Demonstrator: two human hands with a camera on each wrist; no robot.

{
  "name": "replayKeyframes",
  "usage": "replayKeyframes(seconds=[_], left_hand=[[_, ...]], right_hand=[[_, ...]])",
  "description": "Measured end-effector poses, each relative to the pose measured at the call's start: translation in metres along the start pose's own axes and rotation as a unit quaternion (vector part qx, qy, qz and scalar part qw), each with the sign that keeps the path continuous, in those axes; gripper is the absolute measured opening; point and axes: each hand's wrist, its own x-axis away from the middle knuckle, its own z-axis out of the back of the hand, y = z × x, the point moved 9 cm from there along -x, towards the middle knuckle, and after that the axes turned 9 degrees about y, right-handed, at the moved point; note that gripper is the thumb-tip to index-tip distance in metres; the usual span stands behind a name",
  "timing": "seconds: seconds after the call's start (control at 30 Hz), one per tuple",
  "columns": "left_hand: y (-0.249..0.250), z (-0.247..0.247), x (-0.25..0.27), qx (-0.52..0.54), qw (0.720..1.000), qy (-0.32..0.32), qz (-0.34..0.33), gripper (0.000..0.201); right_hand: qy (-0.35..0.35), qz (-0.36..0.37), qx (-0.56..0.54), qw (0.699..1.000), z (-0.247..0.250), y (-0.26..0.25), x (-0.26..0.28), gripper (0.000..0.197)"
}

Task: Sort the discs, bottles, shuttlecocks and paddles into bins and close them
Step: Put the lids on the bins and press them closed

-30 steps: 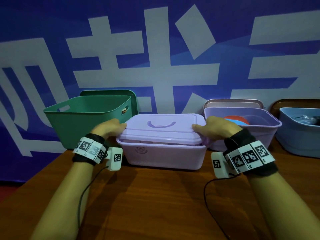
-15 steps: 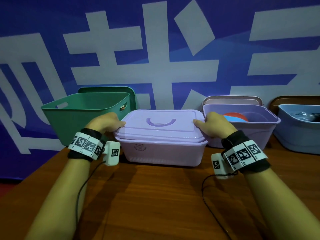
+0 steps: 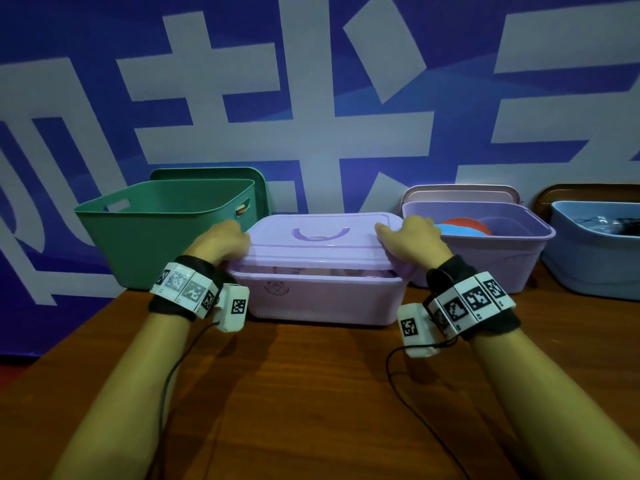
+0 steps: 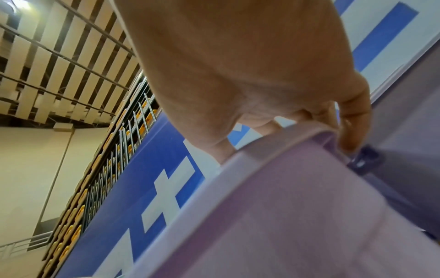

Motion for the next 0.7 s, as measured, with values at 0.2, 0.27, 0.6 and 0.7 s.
replayKeyframes(seconds=[0.2, 0.27, 0.6, 0.7], left_hand=[[0.001, 0.004, 0.003, -0.008, 1.0, 0.002, 0.003, 0.029], [0.0, 0.009, 0.004, -0.011, 1.0, 0.006, 0.002, 0.028], [0.004, 0.018, 0.018, -0.038, 0.999, -0.031, -0.012, 0.024], [0.001, 0.015, 0.019, -0.028, 0.998, -0.057, -0.004, 0.027]], right_hand=[[-0.031, -0.024, -0.188, 0.981, 0.001, -0.013, 0.008, 0.052], [-0.046, -0.027, -0.199, 0.979, 0.008, -0.016, 0.014, 0.036], [-0.074, 0.07, 0.068, 0.992, 0.016, -0.012, 0.017, 0.044], [-0.083, 0.08, 0.132, 0.984, 0.018, -0.012, 0.022, 0.05]])
